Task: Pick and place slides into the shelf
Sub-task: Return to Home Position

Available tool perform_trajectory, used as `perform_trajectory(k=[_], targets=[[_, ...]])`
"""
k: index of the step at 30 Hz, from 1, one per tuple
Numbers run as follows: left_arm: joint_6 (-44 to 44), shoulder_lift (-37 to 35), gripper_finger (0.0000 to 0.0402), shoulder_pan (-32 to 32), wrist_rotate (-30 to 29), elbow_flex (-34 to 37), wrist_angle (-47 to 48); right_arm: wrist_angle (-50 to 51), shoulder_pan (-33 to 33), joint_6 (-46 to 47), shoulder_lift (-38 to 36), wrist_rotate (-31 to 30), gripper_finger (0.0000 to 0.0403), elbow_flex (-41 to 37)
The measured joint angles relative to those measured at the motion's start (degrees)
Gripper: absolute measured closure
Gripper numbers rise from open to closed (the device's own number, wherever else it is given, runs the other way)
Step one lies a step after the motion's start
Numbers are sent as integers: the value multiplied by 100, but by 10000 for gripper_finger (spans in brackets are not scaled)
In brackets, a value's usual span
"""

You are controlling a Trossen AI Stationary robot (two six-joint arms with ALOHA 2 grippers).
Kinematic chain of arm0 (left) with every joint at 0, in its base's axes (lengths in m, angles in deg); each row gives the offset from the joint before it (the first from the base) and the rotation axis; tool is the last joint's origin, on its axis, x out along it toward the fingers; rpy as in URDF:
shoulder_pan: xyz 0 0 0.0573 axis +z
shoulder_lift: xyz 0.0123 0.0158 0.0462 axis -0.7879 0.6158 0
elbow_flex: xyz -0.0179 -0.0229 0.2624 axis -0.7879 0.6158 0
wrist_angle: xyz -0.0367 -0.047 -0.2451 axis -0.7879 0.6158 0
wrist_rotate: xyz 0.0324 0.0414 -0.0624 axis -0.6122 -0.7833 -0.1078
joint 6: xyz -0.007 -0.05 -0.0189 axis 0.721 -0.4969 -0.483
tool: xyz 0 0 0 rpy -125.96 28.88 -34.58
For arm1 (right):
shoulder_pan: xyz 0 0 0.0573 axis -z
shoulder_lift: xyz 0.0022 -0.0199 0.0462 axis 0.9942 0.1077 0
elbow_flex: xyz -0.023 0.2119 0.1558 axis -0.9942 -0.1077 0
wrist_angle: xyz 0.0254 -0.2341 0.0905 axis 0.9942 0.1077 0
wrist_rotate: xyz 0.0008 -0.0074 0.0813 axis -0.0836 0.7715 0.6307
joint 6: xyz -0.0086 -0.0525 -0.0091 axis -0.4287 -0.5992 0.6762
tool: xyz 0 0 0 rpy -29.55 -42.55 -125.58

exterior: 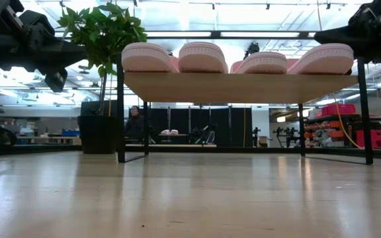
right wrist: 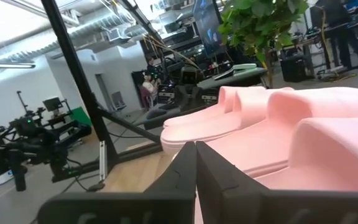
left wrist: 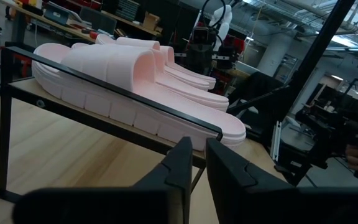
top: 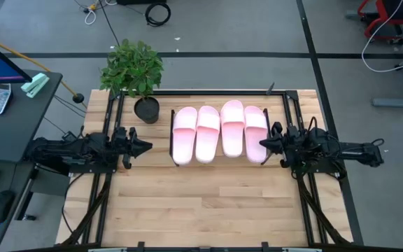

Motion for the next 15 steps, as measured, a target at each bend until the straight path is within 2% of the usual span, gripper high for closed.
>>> perform_trajectory(k=[8, 15], targets=[[0, 0, 342, -1, 0, 0, 0, -2, 107, 240, 0, -13, 396, 0], [2, 0, 350, -2, 0, 0, 0, -3, 107, 496, 15, -22, 396, 2]])
